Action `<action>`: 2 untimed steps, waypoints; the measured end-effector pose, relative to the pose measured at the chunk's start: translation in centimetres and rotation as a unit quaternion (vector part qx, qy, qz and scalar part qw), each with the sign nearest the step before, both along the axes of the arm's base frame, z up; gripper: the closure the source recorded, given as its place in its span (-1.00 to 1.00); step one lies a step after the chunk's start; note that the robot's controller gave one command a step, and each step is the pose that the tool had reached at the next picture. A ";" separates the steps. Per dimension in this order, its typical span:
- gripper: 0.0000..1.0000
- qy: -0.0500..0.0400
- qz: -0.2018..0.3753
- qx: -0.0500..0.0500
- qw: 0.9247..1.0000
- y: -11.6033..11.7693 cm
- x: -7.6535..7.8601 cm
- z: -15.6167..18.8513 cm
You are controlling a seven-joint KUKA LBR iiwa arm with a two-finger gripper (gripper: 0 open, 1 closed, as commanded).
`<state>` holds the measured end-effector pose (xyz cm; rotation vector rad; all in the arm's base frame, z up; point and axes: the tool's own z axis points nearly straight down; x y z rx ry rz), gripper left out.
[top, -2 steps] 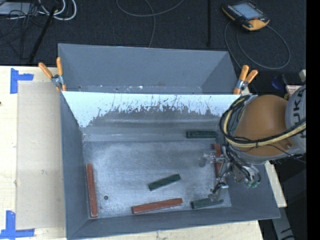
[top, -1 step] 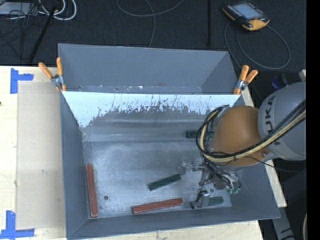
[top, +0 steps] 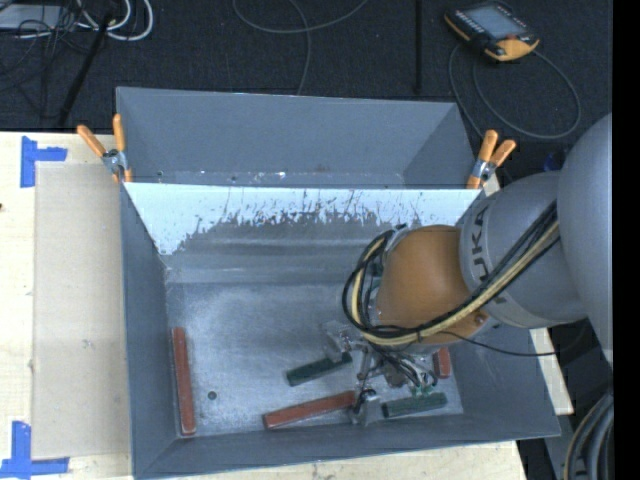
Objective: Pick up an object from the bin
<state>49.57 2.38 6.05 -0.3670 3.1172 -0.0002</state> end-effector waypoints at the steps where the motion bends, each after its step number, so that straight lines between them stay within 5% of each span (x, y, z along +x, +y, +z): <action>1: 1.00 -0.002 0.080 0.000 0.997 2.1 -1.8 1.2; 2: 1.00 -0.002 0.081 0.000 0.997 2.1 -1.8 1.2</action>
Offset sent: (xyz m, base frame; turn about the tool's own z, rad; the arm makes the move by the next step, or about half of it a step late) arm 0.0000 0.0000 0.0000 0.0000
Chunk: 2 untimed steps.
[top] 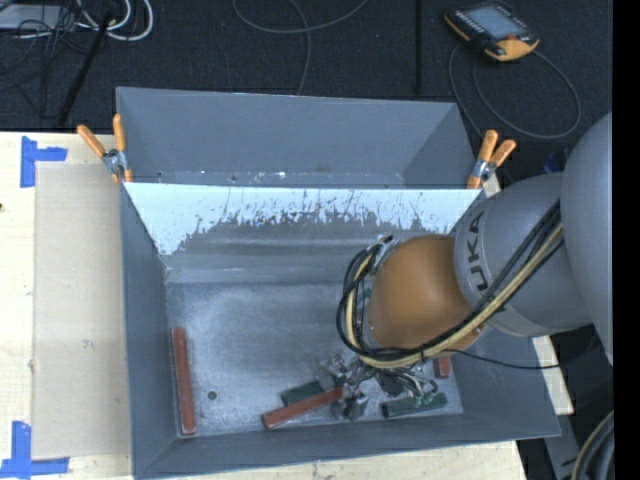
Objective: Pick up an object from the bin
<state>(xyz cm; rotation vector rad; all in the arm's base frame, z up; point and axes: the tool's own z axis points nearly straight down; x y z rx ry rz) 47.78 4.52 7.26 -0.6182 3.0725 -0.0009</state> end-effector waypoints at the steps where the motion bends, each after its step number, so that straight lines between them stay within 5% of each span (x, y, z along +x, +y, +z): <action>1: 1.00 0.000 0.001 0.000 1.000 0.0 0.0 0.0; 2: 1.00 0.000 0.002 0.000 1.000 0.0 0.0 0.0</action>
Offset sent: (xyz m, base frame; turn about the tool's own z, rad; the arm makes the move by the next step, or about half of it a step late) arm 0.0000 0.0000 0.0000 0.0000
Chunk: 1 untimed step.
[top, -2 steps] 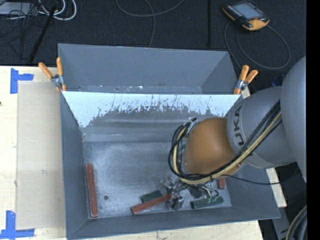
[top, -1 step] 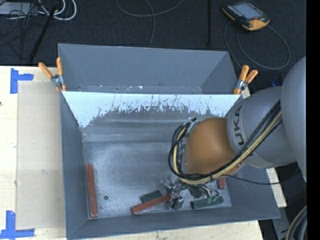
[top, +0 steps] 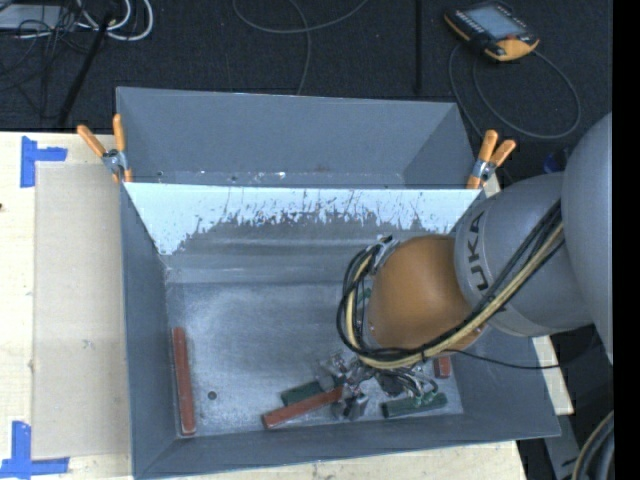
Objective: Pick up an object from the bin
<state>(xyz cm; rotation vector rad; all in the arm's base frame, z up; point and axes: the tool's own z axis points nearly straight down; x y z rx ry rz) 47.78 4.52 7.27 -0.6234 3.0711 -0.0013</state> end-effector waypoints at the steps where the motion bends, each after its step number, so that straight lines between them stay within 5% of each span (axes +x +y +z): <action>1: 1.00 0.000 0.000 0.000 1.000 0.0 0.0 0.0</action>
Offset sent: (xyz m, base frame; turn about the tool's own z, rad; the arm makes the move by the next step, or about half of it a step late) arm 0.0000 0.0000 0.0000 0.0000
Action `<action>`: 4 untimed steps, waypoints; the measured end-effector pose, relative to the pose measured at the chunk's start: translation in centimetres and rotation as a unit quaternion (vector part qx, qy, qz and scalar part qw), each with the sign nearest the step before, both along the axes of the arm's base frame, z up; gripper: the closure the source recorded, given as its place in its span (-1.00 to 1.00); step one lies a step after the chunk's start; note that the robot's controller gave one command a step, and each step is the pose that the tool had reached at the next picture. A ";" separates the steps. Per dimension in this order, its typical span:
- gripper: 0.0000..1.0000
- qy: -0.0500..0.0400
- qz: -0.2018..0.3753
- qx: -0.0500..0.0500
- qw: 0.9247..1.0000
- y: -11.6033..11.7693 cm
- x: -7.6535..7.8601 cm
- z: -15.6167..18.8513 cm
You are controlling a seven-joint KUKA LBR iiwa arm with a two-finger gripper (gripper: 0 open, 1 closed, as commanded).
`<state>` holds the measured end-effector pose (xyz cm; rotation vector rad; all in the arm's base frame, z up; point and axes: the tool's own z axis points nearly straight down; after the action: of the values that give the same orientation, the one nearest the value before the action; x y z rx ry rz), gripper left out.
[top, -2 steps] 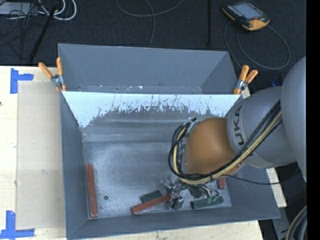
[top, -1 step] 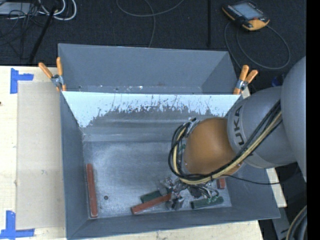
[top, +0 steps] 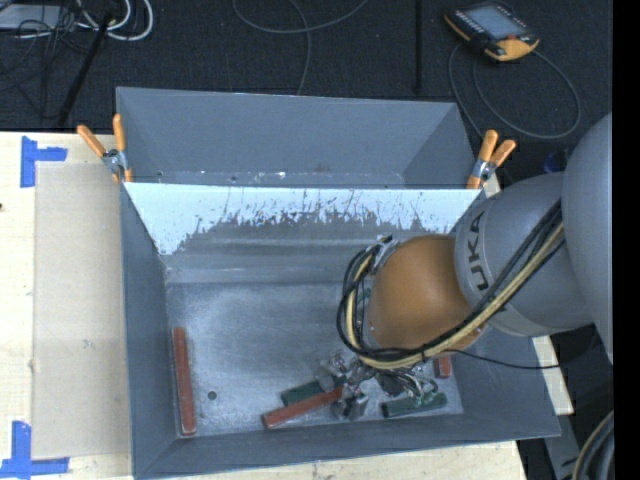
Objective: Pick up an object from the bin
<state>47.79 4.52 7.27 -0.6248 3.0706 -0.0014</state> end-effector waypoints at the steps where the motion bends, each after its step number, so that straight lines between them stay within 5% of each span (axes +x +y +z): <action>1: 1.00 0.000 0.001 0.000 1.000 0.0 0.0 0.0; 3: 1.00 0.000 0.001 0.000 1.000 0.0 0.0 0.0; 4: 1.00 0.009 -0.042 -0.001 0.999 0.5 2.9 -0.1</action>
Offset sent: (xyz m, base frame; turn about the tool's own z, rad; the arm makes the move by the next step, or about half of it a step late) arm 0.0000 0.0000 0.0000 0.0000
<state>50.71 4.97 7.19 -0.4986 3.1126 0.0019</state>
